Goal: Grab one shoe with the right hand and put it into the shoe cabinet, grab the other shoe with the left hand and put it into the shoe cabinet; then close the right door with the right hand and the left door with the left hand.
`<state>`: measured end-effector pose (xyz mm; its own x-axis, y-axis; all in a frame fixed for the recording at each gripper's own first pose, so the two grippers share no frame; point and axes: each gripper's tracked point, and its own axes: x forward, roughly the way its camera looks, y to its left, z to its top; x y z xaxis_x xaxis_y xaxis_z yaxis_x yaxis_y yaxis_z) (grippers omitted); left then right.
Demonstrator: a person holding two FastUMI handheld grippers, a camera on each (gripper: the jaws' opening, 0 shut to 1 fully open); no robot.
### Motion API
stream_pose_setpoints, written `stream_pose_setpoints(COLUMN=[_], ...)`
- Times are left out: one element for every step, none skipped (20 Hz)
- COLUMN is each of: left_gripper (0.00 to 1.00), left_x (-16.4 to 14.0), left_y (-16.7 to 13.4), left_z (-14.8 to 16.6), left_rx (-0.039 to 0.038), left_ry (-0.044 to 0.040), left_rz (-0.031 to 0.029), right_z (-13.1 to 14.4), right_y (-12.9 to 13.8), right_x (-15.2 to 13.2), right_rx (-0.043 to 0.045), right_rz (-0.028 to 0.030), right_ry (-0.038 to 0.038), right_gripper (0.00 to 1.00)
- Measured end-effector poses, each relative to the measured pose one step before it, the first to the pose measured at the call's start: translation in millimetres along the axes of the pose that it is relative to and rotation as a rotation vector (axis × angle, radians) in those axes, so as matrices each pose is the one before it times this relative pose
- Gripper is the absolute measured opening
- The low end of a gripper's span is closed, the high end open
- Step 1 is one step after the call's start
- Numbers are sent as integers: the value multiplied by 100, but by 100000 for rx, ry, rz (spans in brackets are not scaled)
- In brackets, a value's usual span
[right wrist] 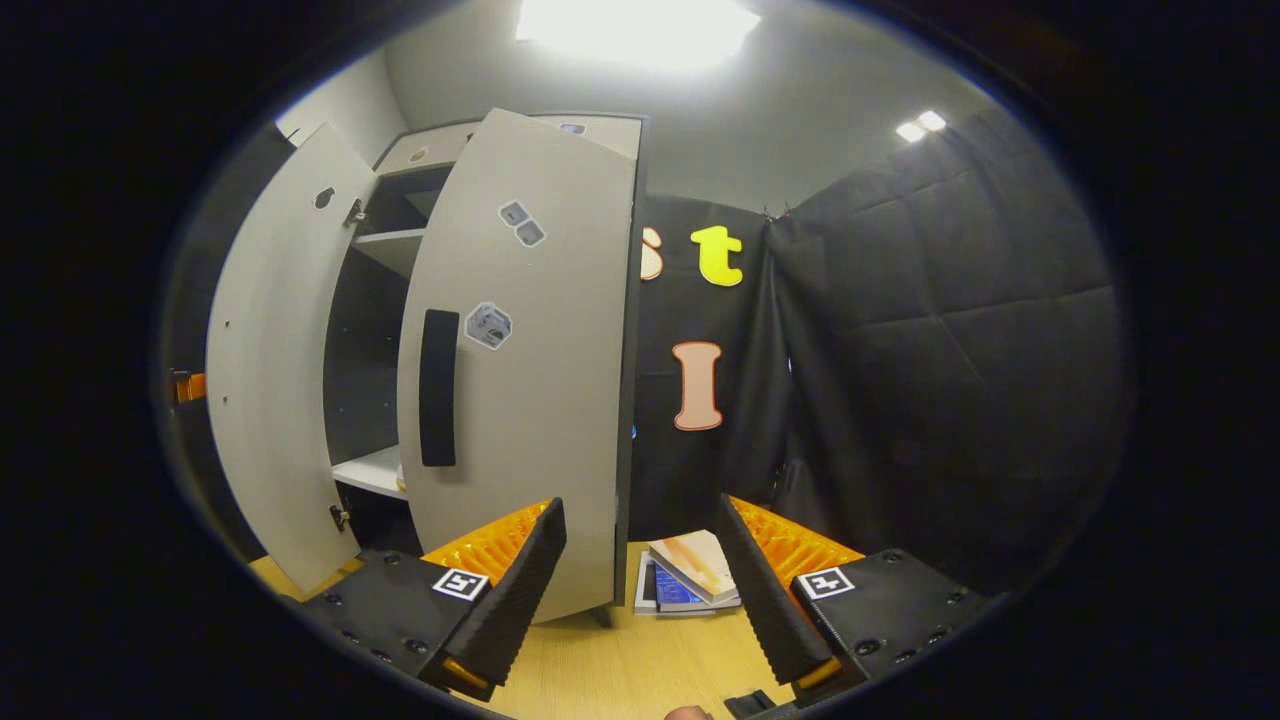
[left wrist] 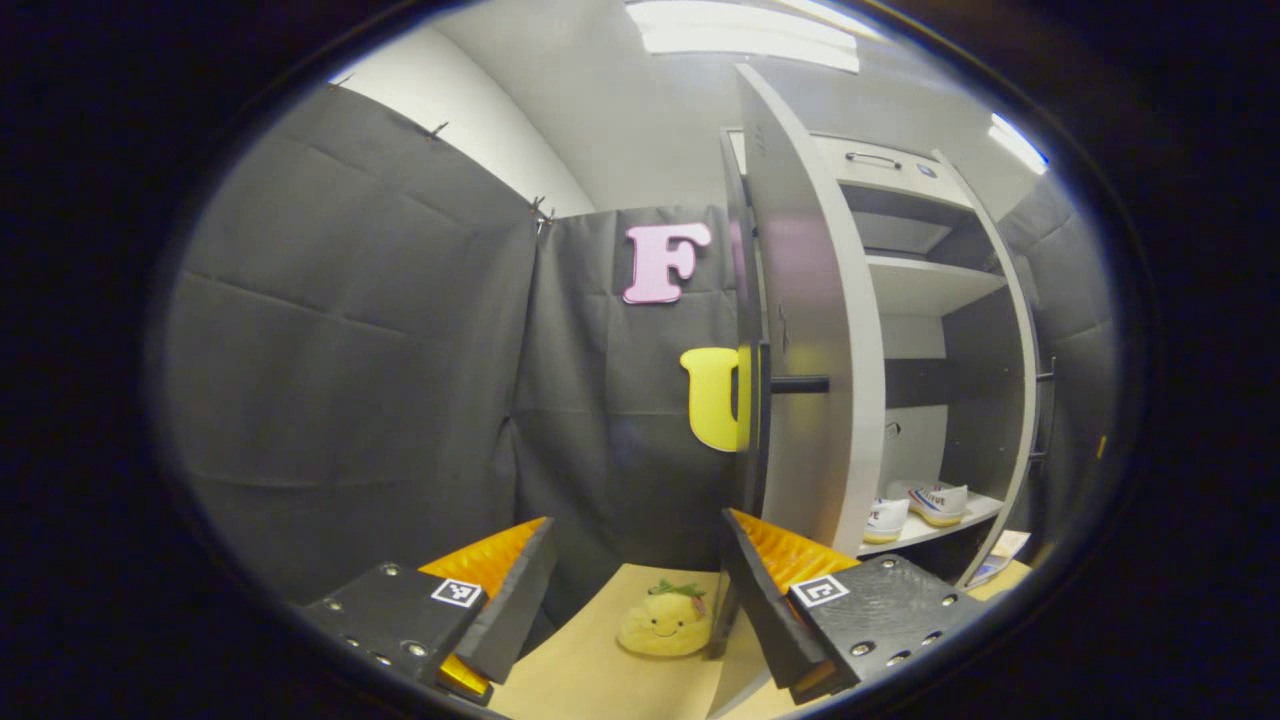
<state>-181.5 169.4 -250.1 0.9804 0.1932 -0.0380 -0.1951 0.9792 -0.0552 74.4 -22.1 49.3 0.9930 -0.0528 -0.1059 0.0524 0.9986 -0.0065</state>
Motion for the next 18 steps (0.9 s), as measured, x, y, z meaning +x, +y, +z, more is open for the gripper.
stream_pose_setpoints(left_gripper=[93,93,93,95,93,93,93,93,93,93,93,93,93,93,93,93,93,93], left_x=[-46,-132,-223,-109,-45,-150,-314,-264,-296,-113,-326,-102,-166,-60,-183,-15,-5,-4], left_y=[-293,-225,-430,-335,-126,-386,-750,-799,-823,-775,-714,-745,-628,-636,-789,-660,-585,-699], left_z=[99,110,54,115,-15,39,80,101,117,192,-29,-47,166,34,-22,32,8,112], left_rx=[1233,1300,1000,53,-707,-752,-148,410,745,588,297,0,-306,-512,-396,-402,-107,-48], left_ry=[-117,-280,107,127,248,161,-128,25,-229,-42,-166,-114,-135,-66,-22,-104,12,-14], left_rz=[1046,1462,983,236,-486,-790,-1024,-930,-903,-619,-590,-575,-680,-627,-625,-528,-499,-592], right_z=[1,22,4,-41,-43,-118,-86,-81,-32,-80,6,-129,-43,-171,-55,-156,-151,-169], right_y=[-108,-238,-251,-172,-144,-66,-103,-116,-45,-142,-269,-400,-483,-393,-465,-406,-504,-522], right_x=[-36,89,47,64,47,63,-33,118,51,36,-14,25,-60,-61,-72,-32,-91,46], right_rx=[-391,-416,-273,75,510,604,374,20,-203,-154,59,185,233,291,316,319,266,252], right_rz=[595,547,376,597,633,716,471,539,479,373,218,77,-204,-247,-276,-304,-400,-412], right_ry=[-190,-262,-147,-162,31,-29,-94,0,186,5,-59,-26,43,94,147,139,288,286], right_gripper=[96,96,96,96,96,96,96,96,96,96,96,96,96,96,96,96,96,96])
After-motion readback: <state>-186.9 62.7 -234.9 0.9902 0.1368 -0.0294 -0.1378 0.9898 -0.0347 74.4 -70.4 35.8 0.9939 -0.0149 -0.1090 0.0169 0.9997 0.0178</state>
